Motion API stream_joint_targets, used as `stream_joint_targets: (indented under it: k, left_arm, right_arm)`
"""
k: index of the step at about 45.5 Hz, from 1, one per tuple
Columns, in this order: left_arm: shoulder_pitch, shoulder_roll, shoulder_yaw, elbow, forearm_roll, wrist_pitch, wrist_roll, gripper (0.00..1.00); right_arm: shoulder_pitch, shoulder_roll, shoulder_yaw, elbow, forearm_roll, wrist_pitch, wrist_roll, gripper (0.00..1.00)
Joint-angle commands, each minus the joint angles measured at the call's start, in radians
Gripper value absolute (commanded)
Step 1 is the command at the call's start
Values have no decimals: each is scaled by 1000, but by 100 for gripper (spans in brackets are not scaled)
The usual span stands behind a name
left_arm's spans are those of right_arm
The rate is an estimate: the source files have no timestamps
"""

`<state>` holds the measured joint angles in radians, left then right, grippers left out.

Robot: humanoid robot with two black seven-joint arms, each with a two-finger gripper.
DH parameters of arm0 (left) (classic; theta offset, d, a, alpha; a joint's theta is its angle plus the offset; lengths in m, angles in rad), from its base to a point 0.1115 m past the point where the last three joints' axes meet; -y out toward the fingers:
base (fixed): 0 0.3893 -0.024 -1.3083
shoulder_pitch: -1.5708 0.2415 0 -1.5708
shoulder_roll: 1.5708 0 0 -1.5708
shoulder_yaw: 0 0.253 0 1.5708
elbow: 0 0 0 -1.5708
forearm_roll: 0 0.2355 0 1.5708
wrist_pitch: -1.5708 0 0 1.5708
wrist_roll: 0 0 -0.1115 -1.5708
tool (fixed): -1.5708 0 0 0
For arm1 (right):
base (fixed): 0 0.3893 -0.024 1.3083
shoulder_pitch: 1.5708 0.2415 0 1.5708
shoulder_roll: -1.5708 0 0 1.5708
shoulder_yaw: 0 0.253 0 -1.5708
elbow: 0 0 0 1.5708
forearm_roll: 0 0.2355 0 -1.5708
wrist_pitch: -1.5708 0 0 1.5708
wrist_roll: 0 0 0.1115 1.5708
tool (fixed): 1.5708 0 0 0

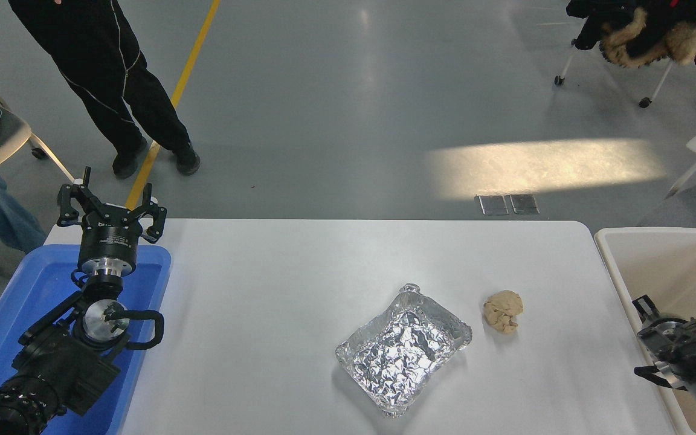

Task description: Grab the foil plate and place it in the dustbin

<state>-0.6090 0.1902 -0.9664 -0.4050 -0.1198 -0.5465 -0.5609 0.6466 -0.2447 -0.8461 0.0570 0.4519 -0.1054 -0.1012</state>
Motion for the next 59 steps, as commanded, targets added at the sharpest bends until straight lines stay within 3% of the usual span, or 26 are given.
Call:
stream_joint_targets:
  k: [1, 35, 38, 39, 45, 59]
  left_arm:
    - [-2, 0, 2, 0, 6, 2, 2, 99]
    - [0, 0, -2, 0, -1, 3, -1, 99]
    - [0, 0, 0, 0, -1, 3, -1, 99]
    - [0, 0, 0, 0, -1, 3, -1, 99]
    - [0, 0, 0, 0, -1, 3, 1, 99]
    - [0, 0, 0, 0, 0, 3, 1, 99]
  right_arm:
    - [-2, 1, 2, -3, -13, -5, -2, 0]
    - [74, 5, 4, 87, -12, 41, 9, 0]
    - [142, -28, 5, 145, -13, 38, 9, 45]
    - [165, -42, 5, 170, -13, 36, 9, 53]
    - [316, -137, -14, 389, -19, 32, 9, 54]
    - [711, -292, -123, 819, -165, 21, 1, 58]
